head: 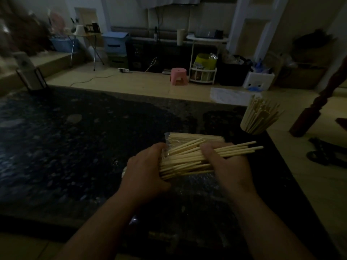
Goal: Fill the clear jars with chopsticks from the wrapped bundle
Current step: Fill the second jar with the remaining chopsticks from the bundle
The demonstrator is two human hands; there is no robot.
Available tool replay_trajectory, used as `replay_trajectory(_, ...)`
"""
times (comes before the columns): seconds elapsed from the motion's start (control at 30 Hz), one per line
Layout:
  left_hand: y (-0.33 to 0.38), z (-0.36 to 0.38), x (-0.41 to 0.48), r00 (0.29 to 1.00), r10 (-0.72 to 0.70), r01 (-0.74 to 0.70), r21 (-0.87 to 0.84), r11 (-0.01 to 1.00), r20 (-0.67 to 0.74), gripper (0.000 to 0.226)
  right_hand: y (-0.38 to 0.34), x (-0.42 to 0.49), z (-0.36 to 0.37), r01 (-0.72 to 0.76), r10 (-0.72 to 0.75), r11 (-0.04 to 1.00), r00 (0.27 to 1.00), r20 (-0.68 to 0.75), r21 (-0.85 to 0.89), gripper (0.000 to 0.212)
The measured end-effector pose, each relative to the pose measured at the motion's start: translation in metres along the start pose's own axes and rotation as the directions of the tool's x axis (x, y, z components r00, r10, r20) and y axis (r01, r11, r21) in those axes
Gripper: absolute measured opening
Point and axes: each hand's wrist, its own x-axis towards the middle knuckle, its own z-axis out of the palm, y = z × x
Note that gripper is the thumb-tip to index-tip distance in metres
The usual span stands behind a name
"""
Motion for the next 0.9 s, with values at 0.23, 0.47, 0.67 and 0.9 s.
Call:
replay_trajectory(0.23, -0.002, 0.001, 0.001, 1.0, 0.013, -0.013, -0.017, 1.0, -0.008, 0.091, -0.004, 0.008, -0.002, -0.087, 0.148, 0.938, 0.976, -0.161, 0.335, 0.021)
replay_trajectory(0.47, 0.002, 0.003, 0.0, 1.0, 0.014, -0.015, -0.019, 1.0, -0.007, 0.091, -0.004, 0.001, 0.0, -0.058, 0.058, 0.998, 0.998, -0.03, -0.001, 0.013)
replay_trajectory(0.67, 0.002, 0.002, 0.001, 1.0, -0.004, 0.004, -0.009, 1.0, -0.003, 0.093, -0.003, -0.001, 0.001, -0.016, 0.015, 1.0, 0.995, 0.1, 0.009, 0.028)
replay_trajectory(0.9, -0.001, 0.001, 0.001, 1.0, -0.006, 0.006, -0.027, 1.0, -0.017, 0.089, -0.004, 0.001, 0.002, -0.106, 0.104, 0.994, 0.991, 0.087, 0.022, 0.036)
